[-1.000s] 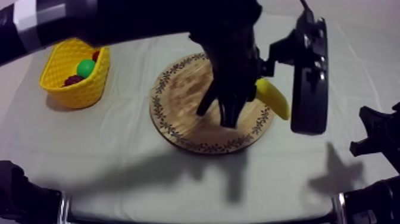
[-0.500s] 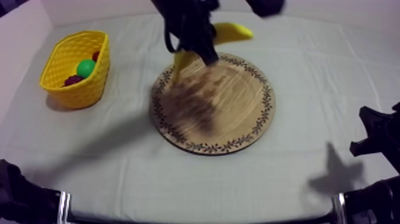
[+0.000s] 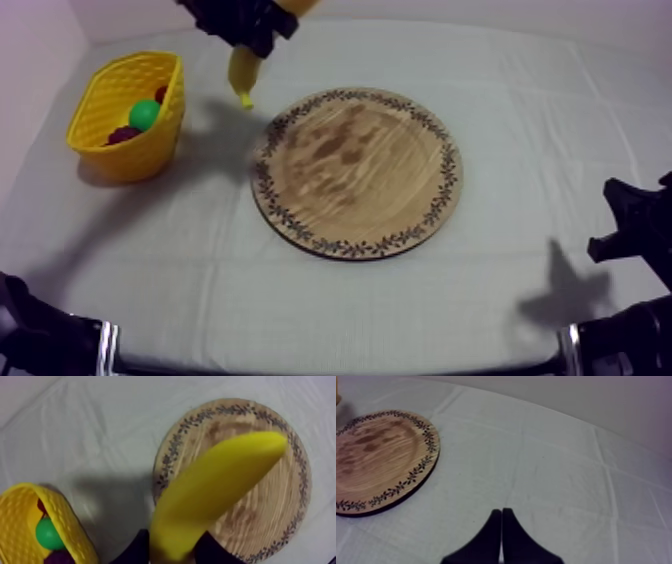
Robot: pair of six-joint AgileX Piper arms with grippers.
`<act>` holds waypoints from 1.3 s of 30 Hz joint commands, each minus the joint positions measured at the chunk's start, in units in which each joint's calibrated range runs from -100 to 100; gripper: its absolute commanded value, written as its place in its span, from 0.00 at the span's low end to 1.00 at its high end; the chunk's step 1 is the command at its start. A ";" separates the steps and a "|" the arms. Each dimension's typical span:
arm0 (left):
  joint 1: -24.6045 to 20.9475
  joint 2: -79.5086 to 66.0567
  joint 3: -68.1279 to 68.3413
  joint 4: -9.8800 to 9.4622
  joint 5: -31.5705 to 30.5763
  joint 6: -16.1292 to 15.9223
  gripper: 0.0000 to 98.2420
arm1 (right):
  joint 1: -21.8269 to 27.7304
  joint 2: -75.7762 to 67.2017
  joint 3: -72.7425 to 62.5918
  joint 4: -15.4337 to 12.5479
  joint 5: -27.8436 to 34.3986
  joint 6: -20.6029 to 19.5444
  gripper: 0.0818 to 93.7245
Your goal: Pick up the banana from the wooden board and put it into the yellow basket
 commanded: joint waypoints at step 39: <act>-24.54 -6.17 8.24 1.40 7.14 2.44 0.33 | 0.02 0.00 0.01 0.00 -0.03 0.02 0.00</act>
